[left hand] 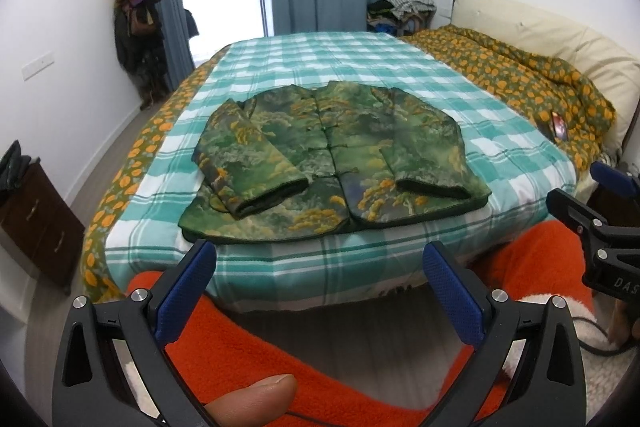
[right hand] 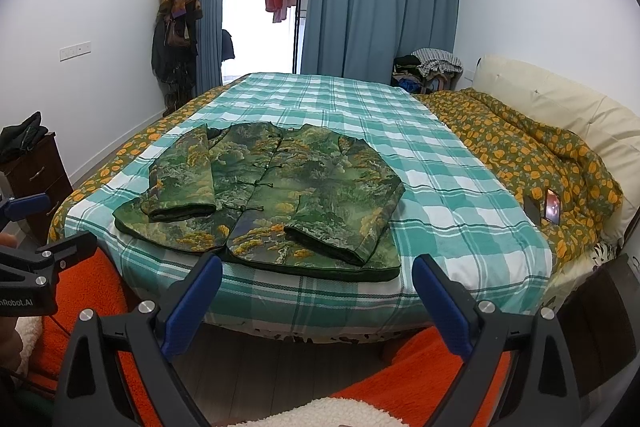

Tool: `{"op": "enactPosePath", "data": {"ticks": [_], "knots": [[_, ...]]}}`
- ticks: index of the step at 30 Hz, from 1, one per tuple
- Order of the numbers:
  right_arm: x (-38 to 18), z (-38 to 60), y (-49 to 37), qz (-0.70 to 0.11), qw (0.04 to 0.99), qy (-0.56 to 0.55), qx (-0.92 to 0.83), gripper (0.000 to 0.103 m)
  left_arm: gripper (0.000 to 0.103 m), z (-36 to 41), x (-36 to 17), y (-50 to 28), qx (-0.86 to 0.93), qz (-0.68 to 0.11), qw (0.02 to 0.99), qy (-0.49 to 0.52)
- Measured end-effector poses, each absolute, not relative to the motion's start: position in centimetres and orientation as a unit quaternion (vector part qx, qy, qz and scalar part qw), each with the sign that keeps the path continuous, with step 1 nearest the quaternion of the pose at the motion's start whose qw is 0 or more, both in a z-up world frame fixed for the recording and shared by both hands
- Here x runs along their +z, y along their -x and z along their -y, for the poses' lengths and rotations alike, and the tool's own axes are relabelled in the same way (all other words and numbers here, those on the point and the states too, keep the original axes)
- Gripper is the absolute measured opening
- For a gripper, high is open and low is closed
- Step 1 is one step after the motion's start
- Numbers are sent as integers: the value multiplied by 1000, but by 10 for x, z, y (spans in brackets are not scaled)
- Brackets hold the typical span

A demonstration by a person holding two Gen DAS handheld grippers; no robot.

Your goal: Fold large clothes

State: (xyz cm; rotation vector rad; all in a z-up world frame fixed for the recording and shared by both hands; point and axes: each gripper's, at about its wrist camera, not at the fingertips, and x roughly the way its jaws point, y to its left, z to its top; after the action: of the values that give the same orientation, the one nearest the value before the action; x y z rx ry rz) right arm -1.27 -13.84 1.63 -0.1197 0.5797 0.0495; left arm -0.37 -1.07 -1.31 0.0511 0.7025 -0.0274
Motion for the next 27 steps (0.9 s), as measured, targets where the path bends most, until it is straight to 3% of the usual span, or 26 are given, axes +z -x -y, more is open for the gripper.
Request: {"op": "enactPosePath", "data": {"ticks": [27], "knots": [[12,139,13,-290,955,54,25,98,103,11,-13,3,-13,-344,939,-25]]}}
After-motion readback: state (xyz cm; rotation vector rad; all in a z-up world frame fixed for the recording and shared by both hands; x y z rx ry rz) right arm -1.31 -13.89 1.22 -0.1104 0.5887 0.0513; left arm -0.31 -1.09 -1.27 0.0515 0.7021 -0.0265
